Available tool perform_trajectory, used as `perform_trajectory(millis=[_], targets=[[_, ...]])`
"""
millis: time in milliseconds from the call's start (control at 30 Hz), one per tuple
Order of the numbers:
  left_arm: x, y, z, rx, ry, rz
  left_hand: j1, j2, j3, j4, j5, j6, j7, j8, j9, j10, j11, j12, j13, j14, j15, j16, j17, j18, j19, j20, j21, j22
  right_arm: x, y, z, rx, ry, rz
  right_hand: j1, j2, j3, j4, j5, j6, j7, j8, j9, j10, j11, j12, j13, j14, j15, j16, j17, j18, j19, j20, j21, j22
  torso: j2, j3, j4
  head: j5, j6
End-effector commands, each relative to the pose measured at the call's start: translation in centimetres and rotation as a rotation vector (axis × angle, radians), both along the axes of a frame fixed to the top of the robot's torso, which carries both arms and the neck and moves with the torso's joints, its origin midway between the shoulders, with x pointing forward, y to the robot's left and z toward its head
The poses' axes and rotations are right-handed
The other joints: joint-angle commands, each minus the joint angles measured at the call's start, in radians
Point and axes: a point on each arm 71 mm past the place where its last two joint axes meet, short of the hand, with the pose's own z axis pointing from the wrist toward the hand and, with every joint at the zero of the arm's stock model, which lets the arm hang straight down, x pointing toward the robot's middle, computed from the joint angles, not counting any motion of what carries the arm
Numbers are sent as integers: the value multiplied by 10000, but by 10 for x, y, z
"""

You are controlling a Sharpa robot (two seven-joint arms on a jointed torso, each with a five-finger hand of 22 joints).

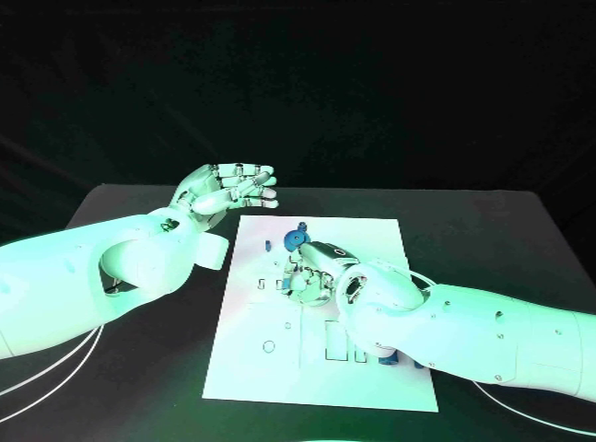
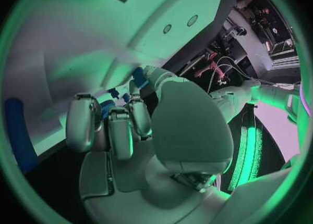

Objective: Assemble the parts on the task board

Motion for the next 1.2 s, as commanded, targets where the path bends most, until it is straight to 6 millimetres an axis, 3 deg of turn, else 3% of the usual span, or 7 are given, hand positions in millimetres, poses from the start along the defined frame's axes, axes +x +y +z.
perform_trajectory(millis=[33,667,967,1033,1067,1133,1200], targets=[[-1,-1,1,-17,-83,-135,-88,12,70,12,-63,45,127,46,10,72,-8,5,10,46,-7,21,9,105,4,-55,26,10,0,-1,-3,-289,-11,-17,-10,-72,-13,21,42,-90,3,-21,5,-87,-26,-76,-33,919,-11,-16,1995,-14,-21,-32,-37,475,11,5,-3,-24,14],[-1,-1,1,-12,-59,-150,-99,4,84,11,-64,48,123,49,13,81,-12,1,8,44,-11,43,30,102,-8,-61,64,34,2,0,-4,-204,-71,39,-72,-383,-112,51,48,-721,287,-301,-241,-522,219,-451,-453,894,192,-58,1890,7,-77,129,-198,409,2,2,-4,-54,25],[-1,-1,1,-6,-48,-151,-99,4,84,11,-64,48,123,49,13,81,-12,1,8,44,-11,43,30,102,-8,-61,64,34,1,1,-5,-115,-41,87,-129,-460,-272,117,-352,-985,399,-450,-373,-762,331,-660,-702,873,290,-92,1809,37,-145,228,-349,330,-1,1,7,-62,21],[-1,-1,1,-3,-47,-149,-99,4,84,11,-64,48,123,49,13,81,-12,1,8,44,-11,43,30,102,-8,-61,64,34,1,1,-5,-50,-65,77,-231,-448,-557,266,-1239,-1092,429,-492,-436,-796,366,-672,-733,869,331,-100,1793,48,-162,276,-405,314,-2,0,7,-59,20],[-1,0,1,-2,-47,-148,-99,4,84,11,-64,48,123,49,13,81,-12,1,8,44,-11,43,30,102,-8,-61,64,34,1,1,-5,-12,-82,74,-225,-435,-716,316,-1441,-1131,437,-502,-461,-821,381,-683,-756,865,343,-106,1780,56,-173,290,-440,300,-1,-2,5,-60,29],[-1,0,1,0,-46,-147,-99,4,84,11,-64,48,123,49,13,81,-12,1,8,44,-11,43,30,102,-8,-61,64,34,1,1,-4,58,-112,81,-253,-387,-1239,387,-1664,-1231,463,-526,-514,-898,403,-725,-832,854,363,-125,1737,62,-183,317,-493,287,-1,-4,1,-61,35],[-1,0,1,1,-45,-147,-99,4,84,11,-64,48,123,49,13,81,-12,1,8,44,-11,43,30,102,-8,-61,64,34,1,1,-4,124,-145,89,-148,-107,-2403,419,-1607,-1357,498,-554,-592,-964,440,-745,-900,847,391,-139,1708,71,-194,347,-571,272,0,-4,-4,-63,39]])
